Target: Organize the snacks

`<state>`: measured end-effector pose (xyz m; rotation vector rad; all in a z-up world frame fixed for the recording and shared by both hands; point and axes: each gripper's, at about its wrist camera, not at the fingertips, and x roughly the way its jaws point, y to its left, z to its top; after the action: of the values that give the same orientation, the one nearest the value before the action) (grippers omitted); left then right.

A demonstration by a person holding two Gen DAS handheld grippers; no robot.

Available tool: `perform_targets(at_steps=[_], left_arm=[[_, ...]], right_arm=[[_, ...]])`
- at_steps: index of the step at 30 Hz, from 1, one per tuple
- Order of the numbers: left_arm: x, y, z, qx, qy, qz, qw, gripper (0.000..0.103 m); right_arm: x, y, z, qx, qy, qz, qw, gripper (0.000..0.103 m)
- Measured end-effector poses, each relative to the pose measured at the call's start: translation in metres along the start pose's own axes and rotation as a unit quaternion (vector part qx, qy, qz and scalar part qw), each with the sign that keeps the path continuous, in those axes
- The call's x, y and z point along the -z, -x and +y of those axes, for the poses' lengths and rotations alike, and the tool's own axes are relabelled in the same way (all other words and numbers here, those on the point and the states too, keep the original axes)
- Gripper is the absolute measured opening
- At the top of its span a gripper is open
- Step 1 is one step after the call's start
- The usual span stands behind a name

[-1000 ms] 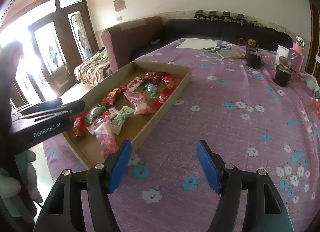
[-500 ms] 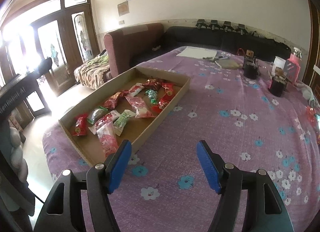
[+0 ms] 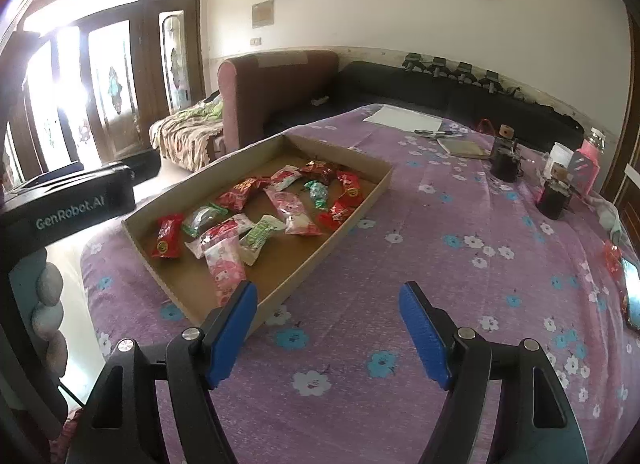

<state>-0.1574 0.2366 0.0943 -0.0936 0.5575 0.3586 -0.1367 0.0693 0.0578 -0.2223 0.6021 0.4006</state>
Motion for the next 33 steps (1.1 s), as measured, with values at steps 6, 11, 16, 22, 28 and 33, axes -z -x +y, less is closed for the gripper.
perform_targets(at_steps=[6,11,16,22,28,33], left_arm=[[0.005,-0.013,0.006,0.007,0.006,0.03,0.9995,0.103],[0.008,-0.02,0.011,0.008,0.009,0.044,0.999,0.103],[0.009,-0.025,0.015,0.01,0.015,0.054,0.9984,0.103],[0.011,-0.031,0.019,0.014,0.022,0.068,0.9973,0.103],[0.012,-0.035,0.021,0.013,0.024,0.078,0.9966,0.103],[0.008,-0.033,0.024,0.011,0.028,0.077,0.9966,0.103]], right_arm=[[-0.001,-0.007,0.016,-0.002,0.021,0.01,1.0,0.075],[-0.003,-0.011,0.024,-0.004,0.03,0.015,0.999,0.076],[-0.004,-0.015,0.029,-0.007,0.034,0.021,0.999,0.076],[-0.003,-0.019,0.031,-0.009,0.036,0.025,0.999,0.076],[-0.003,-0.021,0.029,-0.011,0.033,0.026,0.999,0.076],[-0.004,-0.018,0.024,-0.016,0.027,0.023,0.999,0.076]])
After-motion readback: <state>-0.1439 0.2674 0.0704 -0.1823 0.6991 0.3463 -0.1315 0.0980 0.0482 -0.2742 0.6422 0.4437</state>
